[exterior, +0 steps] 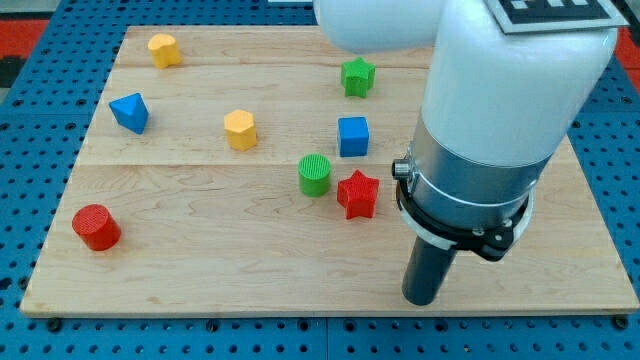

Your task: Point at the red star

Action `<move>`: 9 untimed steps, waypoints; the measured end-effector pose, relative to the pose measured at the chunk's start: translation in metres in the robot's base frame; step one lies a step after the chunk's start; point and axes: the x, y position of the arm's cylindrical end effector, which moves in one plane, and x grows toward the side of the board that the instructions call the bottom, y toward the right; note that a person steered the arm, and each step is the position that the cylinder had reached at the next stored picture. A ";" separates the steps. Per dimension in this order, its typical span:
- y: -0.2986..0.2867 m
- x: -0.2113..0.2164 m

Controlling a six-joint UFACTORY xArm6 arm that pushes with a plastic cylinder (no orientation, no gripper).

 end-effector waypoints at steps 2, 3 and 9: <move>0.007 0.004; 0.019 0.002; -0.017 -0.027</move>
